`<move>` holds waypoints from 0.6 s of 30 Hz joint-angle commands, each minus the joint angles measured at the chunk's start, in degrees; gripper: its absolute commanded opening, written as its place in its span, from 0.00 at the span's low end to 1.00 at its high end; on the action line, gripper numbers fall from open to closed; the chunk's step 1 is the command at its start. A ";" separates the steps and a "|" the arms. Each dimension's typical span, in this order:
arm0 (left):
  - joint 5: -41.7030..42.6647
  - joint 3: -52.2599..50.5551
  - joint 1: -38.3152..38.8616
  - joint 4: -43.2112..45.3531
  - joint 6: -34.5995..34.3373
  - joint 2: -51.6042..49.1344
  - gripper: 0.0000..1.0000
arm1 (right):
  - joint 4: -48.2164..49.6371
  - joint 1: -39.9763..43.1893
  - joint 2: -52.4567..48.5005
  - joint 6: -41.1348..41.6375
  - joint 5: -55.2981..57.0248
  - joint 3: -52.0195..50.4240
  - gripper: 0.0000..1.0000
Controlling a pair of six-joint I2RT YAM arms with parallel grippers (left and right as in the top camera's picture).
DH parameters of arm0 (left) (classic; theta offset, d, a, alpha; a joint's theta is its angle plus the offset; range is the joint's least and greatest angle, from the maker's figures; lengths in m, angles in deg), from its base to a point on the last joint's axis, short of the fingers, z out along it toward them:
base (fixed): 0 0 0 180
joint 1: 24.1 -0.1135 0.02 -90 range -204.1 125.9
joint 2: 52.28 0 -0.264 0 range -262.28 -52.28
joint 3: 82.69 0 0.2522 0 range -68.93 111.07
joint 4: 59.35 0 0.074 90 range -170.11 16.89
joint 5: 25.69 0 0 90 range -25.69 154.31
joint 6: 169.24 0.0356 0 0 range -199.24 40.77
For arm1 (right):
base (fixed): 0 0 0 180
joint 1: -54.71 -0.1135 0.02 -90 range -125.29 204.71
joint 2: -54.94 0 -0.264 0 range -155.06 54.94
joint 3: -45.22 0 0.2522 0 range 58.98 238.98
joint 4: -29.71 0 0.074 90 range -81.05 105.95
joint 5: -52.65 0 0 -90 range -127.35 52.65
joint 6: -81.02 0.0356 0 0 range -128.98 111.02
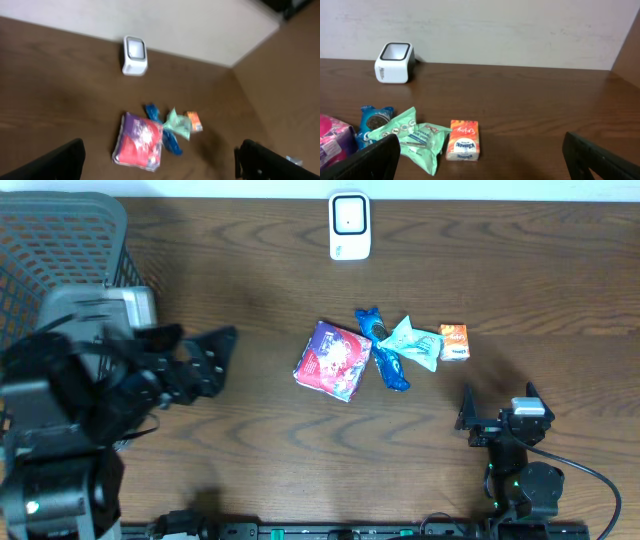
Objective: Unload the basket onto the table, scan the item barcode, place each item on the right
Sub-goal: 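Move the left gripper back toward the pink bag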
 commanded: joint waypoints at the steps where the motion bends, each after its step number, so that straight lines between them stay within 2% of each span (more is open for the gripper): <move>1: -15.93 0.11 10.19 -4.07 3.32 -1.92 0.98 | -0.24 0.42 0.24 -0.44 -0.24 -0.09 0.99; 6: -36.54 0.11 22.23 -11.26 2.40 -7.34 0.98 | -0.24 0.42 0.24 -0.44 -0.24 -0.09 0.99; 9: -49.59 0.09 28.09 -13.57 -6.40 -12.81 0.98 | -0.24 0.42 0.24 -0.44 -0.26 -0.09 0.99; 13: -50.05 0.09 29.55 -13.57 -10.67 -18.03 0.98 | -0.24 0.42 0.24 -0.44 -0.24 -0.09 0.99; 18: -50.07 0.09 29.59 -13.60 -10.91 -24.61 0.98 | 0.55 0.42 0.24 -0.46 0.22 -0.09 0.99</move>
